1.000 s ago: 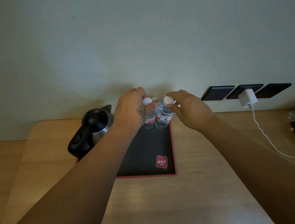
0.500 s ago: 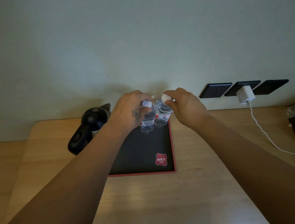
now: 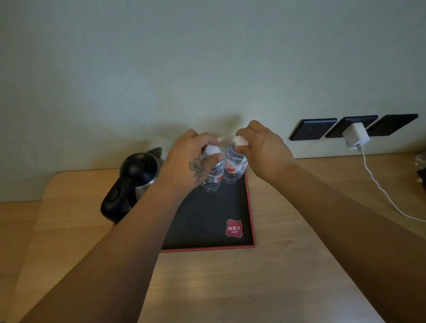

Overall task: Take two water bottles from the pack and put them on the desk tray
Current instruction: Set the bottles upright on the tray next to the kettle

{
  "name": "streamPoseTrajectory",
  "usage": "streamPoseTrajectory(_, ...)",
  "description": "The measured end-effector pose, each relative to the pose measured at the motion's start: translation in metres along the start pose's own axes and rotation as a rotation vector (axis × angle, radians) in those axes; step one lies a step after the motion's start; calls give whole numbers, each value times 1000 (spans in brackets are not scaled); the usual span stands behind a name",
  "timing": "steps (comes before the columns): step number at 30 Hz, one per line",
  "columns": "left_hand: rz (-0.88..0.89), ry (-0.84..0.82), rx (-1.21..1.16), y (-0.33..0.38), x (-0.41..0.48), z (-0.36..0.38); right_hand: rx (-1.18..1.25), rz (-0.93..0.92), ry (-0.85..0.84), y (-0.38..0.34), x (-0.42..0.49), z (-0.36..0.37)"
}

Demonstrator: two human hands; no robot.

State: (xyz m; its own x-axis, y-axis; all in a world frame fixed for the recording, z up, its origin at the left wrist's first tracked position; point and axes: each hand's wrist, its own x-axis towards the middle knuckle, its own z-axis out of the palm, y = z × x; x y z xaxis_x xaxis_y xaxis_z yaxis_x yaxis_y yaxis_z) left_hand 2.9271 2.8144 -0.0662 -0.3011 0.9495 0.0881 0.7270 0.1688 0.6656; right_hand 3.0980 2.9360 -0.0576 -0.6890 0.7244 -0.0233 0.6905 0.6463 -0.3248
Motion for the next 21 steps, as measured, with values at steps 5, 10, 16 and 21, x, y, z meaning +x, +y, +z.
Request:
streamPoseTrajectory(5, -13, 17, -4, -5, 2, -1, -54, -105, -73, 3, 2, -6)
streamPoseTrajectory(10, -55, 20, -106, -9, -1, -1, -35, -129, -92, 8, -1, -8)
streamPoseTrajectory(16, -80, 12, -81, -6, 0, 4, 140, 11, -50, 7, -6, 2)
streamPoseTrajectory(21, -102, -11, 27, -3, 4, 6, 257, 132, -45, 7, -9, 10)
